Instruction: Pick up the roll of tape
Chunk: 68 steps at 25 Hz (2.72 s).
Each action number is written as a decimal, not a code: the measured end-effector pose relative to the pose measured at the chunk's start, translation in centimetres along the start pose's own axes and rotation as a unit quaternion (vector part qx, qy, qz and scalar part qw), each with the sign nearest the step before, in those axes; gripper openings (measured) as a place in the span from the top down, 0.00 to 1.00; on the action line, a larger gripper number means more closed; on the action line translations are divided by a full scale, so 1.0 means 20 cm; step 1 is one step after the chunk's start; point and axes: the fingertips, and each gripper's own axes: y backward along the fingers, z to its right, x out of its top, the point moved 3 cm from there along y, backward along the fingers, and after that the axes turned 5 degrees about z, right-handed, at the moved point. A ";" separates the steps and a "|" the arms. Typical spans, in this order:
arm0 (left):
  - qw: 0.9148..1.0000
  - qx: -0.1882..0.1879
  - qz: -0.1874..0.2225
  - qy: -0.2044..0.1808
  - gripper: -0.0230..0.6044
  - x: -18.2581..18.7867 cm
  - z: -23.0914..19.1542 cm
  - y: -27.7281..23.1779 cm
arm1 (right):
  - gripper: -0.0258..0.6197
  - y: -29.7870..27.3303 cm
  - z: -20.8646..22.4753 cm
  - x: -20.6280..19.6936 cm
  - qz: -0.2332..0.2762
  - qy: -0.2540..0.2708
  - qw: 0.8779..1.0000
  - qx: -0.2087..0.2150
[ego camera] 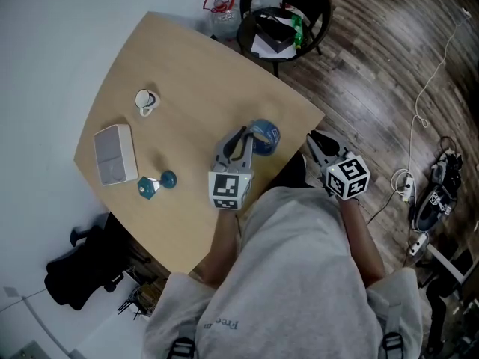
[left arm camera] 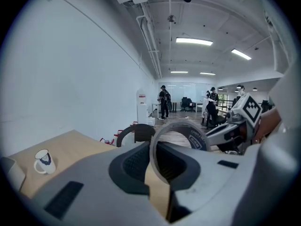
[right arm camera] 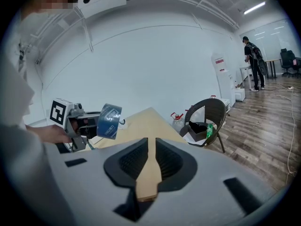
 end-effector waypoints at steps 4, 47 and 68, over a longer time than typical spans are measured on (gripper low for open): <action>1.000 0.018 0.014 -0.006 0.90 0.01 -0.04 0.04 | 0.88 -0.05 -0.03 0.01 -0.002 0.006 1.000 0.013; 1.000 0.028 -0.002 -0.003 0.90 -0.10 -0.11 0.05 | 0.95 -0.18 -0.10 0.03 -0.003 0.034 0.999 0.041; 1.000 0.023 0.002 0.009 0.90 -0.11 -0.10 -0.01 | 0.95 -0.15 -0.05 0.03 -0.017 0.047 0.998 0.027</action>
